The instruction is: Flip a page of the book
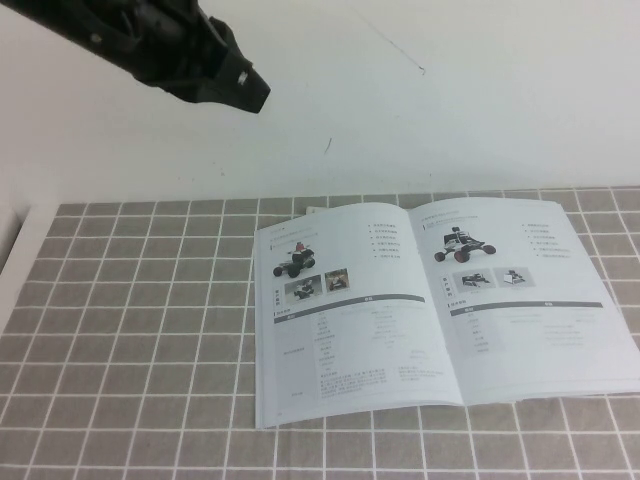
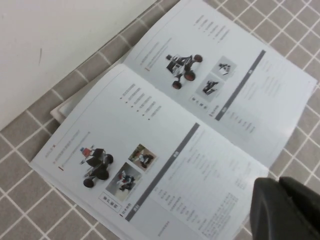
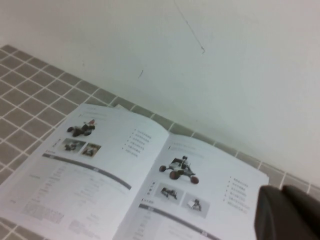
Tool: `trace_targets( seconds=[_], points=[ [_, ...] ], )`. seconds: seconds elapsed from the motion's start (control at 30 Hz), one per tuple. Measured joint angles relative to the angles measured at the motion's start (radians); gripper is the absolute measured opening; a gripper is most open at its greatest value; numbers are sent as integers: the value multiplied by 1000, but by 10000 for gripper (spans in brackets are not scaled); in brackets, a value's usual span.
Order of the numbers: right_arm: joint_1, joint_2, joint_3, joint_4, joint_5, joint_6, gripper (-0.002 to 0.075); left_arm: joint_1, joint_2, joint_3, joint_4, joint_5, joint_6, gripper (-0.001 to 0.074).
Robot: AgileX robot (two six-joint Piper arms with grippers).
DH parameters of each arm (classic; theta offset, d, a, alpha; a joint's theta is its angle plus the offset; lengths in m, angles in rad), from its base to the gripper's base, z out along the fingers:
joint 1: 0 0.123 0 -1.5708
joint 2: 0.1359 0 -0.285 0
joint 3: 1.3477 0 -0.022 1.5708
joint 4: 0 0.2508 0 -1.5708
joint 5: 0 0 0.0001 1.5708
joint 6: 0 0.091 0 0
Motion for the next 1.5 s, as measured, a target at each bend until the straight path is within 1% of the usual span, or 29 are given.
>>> trace_targets(
  seconds=[0.23,0.37,0.47,0.6,0.67,0.77,0.83,0.93,1.0,1.03,1.1,1.2,1.37,1.43,1.5],
  points=[
    [-4,-288,231,-39,29,62,-1,-14,-306,195,12,6,18,-4],
    [-4,-436,313,-83,34,65,-1,-14,-497,356,100,-42,25,-4],
    [-4,-516,350,-85,36,65,-1,-14,-671,515,146,-123,27,-4],
    [-4,-590,397,-73,34,65,-1,-14,-896,765,163,-232,49,-4],
    [-4,-601,420,-63,30,65,-1,-14,-1001,902,165,-315,53,-4],
    [-4,-601,438,-51,-5,67,-1,-14,-1139,1140,133,-543,48,-4],
    [-4,-601,438,-51,-42,69,-1,-14,-1191,1286,71,-761,45,-4],
    [-4,-602,438,-48,-109,69,-1,-14,-1220,1438,-31,-1058,43,-4],
    [-4,-602,438,-43,-128,69,-1,-14,-1220,1503,-70,-1199,39,-4],
    [-4,-602,441,-40,-130,66,-1,-14,-1220,1527,-84,-1239,39,-4],
    [-4,-603,459,-33,-130,26,-1,-14,-1210,1558,-96,-1261,39,-4],
    [-4,-603,519,13,-121,-141,-1,-14,-1181,1573,-103,-1250,39,-4],
    [-4,-603,639,266,-142,-417,-1,-14,-1166,1574,-109,-1193,38,-4],
    [-4,-603,678,343,-172,-467,-1,-14,-1166,1574,-111,-1179,38,-4],
    [-4,-603,709,373,-189,-490,-1,-14,-1166,1574,-111,-1169,38,-4]
  ],
)
